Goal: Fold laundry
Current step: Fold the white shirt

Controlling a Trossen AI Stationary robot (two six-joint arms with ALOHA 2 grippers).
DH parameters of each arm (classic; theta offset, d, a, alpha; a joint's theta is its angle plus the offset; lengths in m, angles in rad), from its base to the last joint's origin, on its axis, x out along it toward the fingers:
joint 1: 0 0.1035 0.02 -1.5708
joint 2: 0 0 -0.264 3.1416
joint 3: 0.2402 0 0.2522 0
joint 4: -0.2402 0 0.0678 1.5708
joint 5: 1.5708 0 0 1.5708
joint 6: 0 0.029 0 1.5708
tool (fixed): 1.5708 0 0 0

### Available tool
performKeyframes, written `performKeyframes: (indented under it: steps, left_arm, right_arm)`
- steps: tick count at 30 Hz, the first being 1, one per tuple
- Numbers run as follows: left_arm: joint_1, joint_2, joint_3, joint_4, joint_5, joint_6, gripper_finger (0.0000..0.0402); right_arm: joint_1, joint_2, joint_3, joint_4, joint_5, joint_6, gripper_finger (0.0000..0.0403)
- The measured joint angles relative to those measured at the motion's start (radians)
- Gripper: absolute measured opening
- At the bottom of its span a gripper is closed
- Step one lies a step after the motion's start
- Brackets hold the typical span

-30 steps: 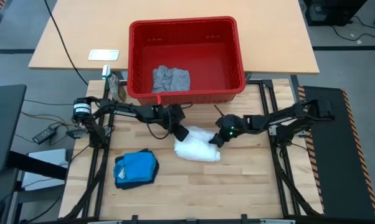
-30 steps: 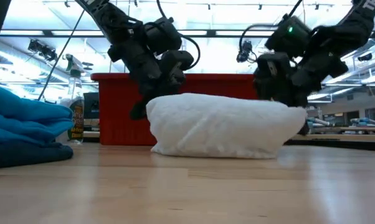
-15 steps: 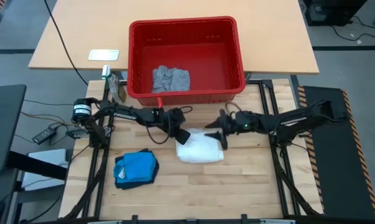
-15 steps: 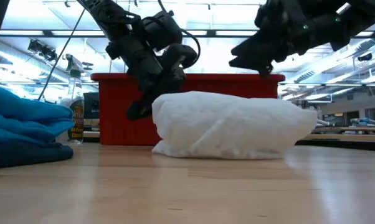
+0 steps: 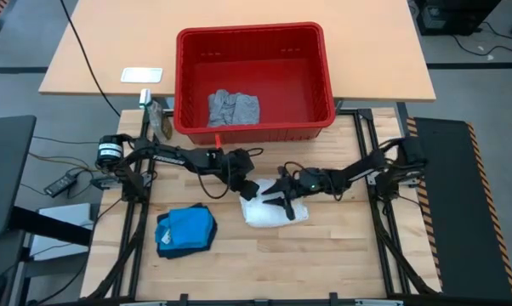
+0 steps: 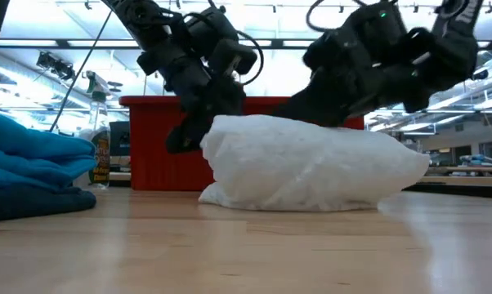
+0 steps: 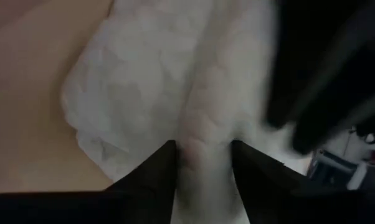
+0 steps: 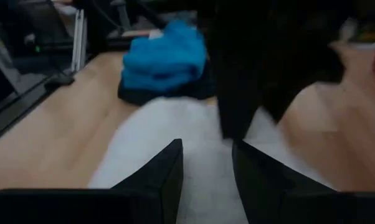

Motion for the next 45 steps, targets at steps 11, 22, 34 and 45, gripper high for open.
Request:
performKeyframes:
  steps: [11, 22, 34, 45]
  left_arm:
    - [0.037, -0.135, 0.0, -0.15, -0.014, 0.022, 0.0172]
    - [0.034, -0.221, 0.0, -0.235, -0.109, 0.051, 0.0172]
    - [-0.025, -0.219, 0.001, -0.156, -0.133, -0.041, 0.0172]
    - [-0.113, -0.225, 0.059, -0.127, -0.188, -0.042, 0.0172]
  right_arm:
    - [0.016, 0.198, 0.019, 0.043, -0.117, 0.155, 0.0138]
    - [0.187, -0.024, -0.253, 0.027, -0.303, 0.342, 0.0113]
    - [0.48, -0.338, -0.558, 0.013, -0.146, 0.516, 0.0111]
    - [0.46, -0.509, -0.538, -0.011, -0.146, 0.614, 0.0126]
